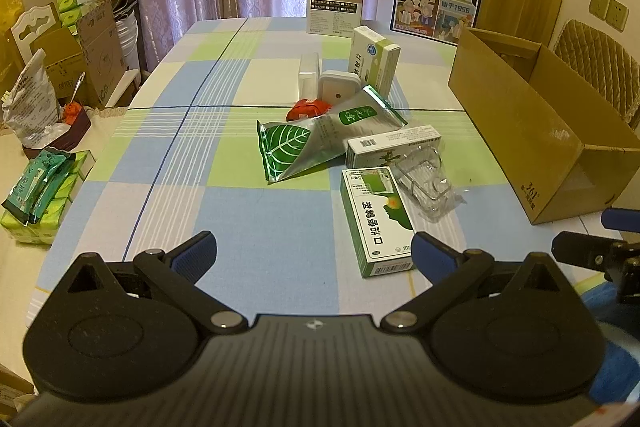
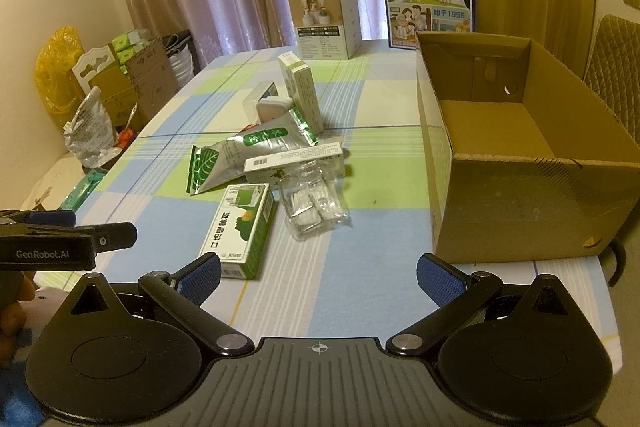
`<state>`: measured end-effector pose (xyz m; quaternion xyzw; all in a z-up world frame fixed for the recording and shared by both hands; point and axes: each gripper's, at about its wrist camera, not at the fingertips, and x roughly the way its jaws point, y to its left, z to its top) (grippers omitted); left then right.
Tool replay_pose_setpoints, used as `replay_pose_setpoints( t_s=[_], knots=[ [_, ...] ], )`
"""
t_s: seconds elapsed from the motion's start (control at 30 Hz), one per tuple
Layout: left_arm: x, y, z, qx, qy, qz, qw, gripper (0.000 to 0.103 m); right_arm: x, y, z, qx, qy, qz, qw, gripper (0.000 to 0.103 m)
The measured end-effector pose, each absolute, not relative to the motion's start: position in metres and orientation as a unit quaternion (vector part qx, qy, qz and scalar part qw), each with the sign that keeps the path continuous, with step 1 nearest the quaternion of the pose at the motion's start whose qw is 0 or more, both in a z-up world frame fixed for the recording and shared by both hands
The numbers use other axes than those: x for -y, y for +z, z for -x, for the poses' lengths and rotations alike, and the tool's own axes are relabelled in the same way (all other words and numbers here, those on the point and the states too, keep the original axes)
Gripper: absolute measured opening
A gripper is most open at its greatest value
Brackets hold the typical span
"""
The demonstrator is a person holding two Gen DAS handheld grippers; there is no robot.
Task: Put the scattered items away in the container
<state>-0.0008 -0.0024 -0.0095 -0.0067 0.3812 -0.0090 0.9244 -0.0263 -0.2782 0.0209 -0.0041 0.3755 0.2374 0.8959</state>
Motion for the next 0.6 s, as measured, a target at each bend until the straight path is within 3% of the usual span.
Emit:
replay_pose_setpoints(
  t_s=[0.6],
  knots=[
    [0.0034,-0.0078,-0.0003,-0.383,-0.009,0.004,0.924,0.102,0.2788,0.0214,0.027,-0.376,0.238,0.005,0.895,0.101]
  ],
)
